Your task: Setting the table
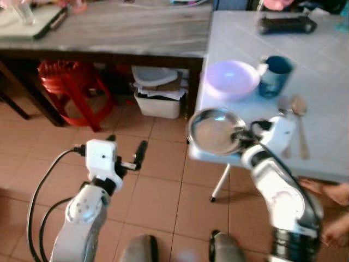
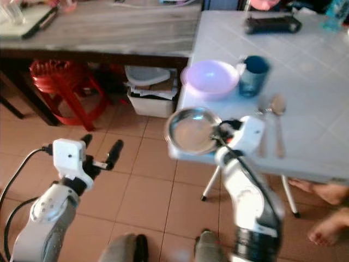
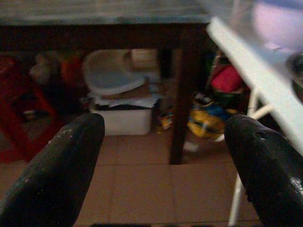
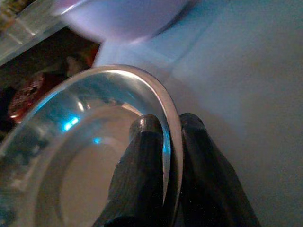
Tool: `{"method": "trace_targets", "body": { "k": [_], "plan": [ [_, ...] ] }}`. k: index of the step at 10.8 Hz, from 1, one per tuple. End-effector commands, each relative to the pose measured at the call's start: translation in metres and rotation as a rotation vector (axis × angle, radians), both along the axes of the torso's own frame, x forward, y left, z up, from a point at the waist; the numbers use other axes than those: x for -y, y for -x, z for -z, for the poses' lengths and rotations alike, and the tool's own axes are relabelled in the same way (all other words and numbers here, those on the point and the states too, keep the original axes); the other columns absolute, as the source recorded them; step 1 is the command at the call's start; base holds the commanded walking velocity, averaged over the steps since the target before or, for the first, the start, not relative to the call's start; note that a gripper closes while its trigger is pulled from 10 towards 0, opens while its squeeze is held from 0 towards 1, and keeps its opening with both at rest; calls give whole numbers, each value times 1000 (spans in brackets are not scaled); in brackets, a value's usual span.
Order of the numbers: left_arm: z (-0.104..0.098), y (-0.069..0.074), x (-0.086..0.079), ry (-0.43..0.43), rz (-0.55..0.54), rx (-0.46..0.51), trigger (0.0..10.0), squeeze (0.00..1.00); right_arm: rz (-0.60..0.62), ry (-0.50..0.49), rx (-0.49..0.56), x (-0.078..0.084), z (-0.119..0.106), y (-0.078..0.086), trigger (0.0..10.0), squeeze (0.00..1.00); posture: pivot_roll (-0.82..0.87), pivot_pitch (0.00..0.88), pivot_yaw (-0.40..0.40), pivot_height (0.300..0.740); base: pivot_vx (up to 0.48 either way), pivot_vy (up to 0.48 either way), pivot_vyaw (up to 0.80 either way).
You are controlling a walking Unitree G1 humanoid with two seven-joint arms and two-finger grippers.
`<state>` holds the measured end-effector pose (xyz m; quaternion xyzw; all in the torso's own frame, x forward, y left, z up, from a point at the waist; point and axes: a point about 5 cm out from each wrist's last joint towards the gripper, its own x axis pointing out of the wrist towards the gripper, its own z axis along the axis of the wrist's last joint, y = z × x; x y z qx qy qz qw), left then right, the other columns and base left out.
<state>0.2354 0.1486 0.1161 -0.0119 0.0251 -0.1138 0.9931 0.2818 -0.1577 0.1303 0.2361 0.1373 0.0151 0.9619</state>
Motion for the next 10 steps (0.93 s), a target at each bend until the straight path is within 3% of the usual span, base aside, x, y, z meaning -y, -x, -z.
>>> {"method": "trace_targets", "body": {
  "k": [1, 3, 5, 7, 10],
  "plan": [
    [-3, -4, 1, -1, -24, 31, 10000, 0, -21, -17, -81, -6, 16, 3, 0, 0, -32, 91, 69, 740, 0, 480, 0],
    [-1, -8, 3, -5, -34, 44, 10000, 0, -29, 6, -6, -8, 5, -4, 0, 0, -36, 76, 69, 740, 0, 480, 0],
    [-1, -8, 1, 5, -70, 50, 10000, 0, -19, 177, 166, -1, -16, -7, 0, 0, -40, 70, 73, 740, 146, 426, 0],
    [1, -6, 0, 9, -83, 46, 10000, 0, 20, 228, 243, 6, -24, -4, 0, 0, -45, 69, 75, 740, 358, 315, 0],
    [-5, -12, 7, 1, -56, 86, 10000, 0, 31, 274, 323, 4, -34, -9, 0, 0, -45, 66, 77, 740, 471, 0, 0]
  ]
}}
